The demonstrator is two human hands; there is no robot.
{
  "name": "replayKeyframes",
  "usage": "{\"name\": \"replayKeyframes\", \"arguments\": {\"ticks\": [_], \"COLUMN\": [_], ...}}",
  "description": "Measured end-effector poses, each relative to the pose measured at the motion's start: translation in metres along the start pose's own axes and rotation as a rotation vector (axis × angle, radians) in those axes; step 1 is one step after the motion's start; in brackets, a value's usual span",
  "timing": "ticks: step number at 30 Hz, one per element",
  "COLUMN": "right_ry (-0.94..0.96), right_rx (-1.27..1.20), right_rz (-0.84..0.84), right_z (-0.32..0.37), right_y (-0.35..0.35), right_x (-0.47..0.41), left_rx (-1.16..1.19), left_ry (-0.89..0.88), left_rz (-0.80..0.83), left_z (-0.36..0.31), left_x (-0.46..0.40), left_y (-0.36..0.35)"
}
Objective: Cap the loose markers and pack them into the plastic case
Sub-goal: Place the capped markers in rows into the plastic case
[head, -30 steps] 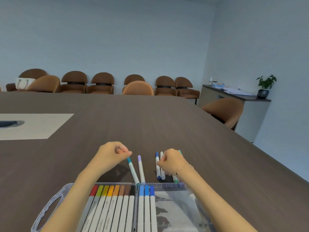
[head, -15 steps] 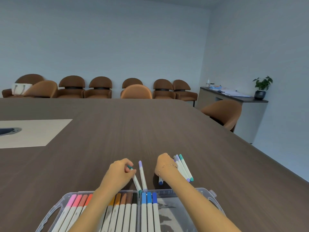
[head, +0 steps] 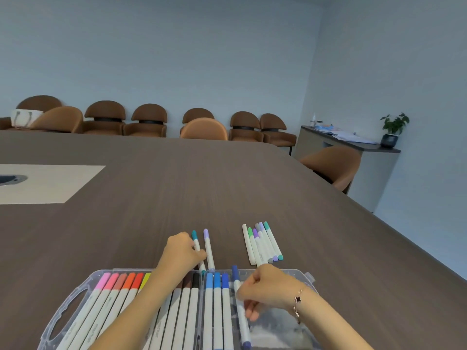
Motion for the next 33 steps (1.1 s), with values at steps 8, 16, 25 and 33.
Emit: {"name": "replayKeyframes", "arguments": {"ticks": [8, 16, 25, 33], "right_ry": [0.007, 0.103, 0.238, 0.053], "right_rx": [0.086, 0.055, 0.209, 0.568], "right_rz": [-0.126, -0.182, -0.421, -0.516], "right_z": [-0.015, -0.013, 0.005, 0.004], "right_y": [-0.008, -0.01, 0.039, 0.08], "right_x": [-0.012, -0.007, -0.007, -0.087], "left_rx": [-0.095, -0.088, -0.067, 0.056], "left_ry": [0.027, 0.092, 0.047, 0.001], "left_rz": [-0.013, -0.008, 0.016, 0.068], "left_z": [-0.006, 0.001, 0.002, 0.005], "left_x": [0.011, 0.003, -0.001, -0.008], "left_y": [-0.006, -0.004, -0.008, -0.008]}}
Point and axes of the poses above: each hand's wrist, its own x-axis away from the middle knuckle, its own y-axis out of the back of the hand, z = x × y, the point moved 5 cm from there along -x, towards the middle knuckle, and after that the axes turned 4 degrees about y, right-handed, at the moved point
